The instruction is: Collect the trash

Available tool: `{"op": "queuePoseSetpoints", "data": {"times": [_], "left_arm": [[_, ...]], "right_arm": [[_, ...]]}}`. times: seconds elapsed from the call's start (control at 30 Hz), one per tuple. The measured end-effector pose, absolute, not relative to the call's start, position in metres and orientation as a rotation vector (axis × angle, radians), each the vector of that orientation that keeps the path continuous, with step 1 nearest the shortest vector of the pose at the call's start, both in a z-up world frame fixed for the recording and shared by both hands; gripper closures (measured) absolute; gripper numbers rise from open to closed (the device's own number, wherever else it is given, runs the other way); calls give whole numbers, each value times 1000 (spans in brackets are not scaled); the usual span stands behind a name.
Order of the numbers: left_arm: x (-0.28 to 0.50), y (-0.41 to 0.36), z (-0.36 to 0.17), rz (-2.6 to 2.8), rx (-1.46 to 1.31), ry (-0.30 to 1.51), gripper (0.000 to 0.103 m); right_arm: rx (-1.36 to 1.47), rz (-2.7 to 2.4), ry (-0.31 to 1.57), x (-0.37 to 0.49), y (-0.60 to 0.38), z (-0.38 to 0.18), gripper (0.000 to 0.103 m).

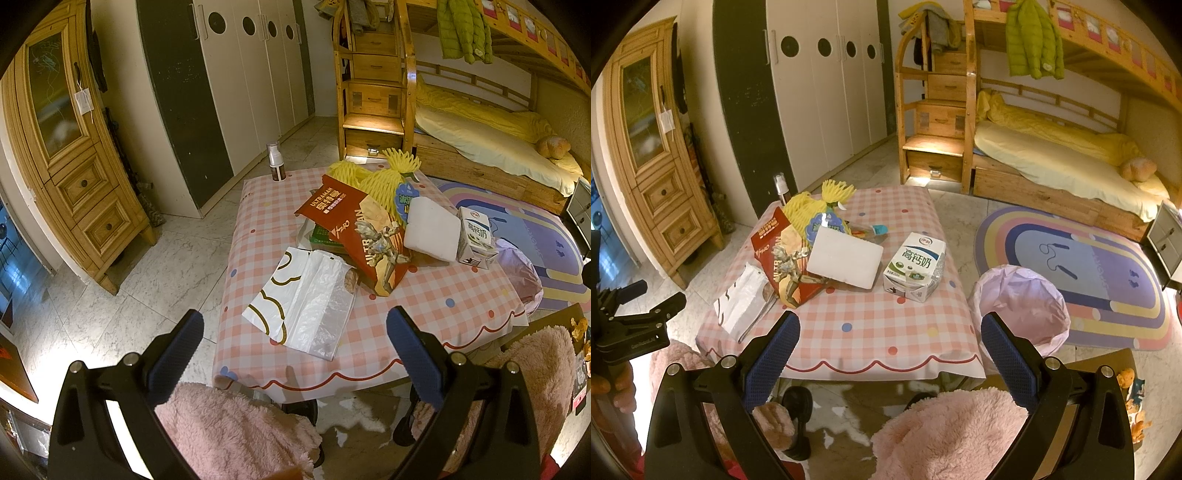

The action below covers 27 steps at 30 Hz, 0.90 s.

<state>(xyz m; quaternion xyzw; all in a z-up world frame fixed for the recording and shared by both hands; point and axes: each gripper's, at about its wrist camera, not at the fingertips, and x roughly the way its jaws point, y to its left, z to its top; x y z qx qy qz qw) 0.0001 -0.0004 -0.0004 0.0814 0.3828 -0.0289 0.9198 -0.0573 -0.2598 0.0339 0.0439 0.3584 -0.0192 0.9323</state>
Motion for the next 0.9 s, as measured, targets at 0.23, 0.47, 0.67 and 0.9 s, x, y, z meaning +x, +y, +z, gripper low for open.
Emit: {"op": "queuePoseSetpoints", "data": {"times": [0.23, 0.47, 0.67, 0.9], "left_arm": [[0, 0, 0, -59, 168, 787, 7], [0, 0, 0, -59, 168, 787, 7], [4, 2, -4, -57, 166, 797, 7], [20, 0, -14, -45, 169, 810, 7]], "right_arm": [[89, -39, 733, -57, -259, 35, 6], [88, -41, 733, -55, -259, 34, 6], [91, -45, 750, -49, -259, 29, 6], [75, -59, 753, -27, -269, 12, 6]]}}
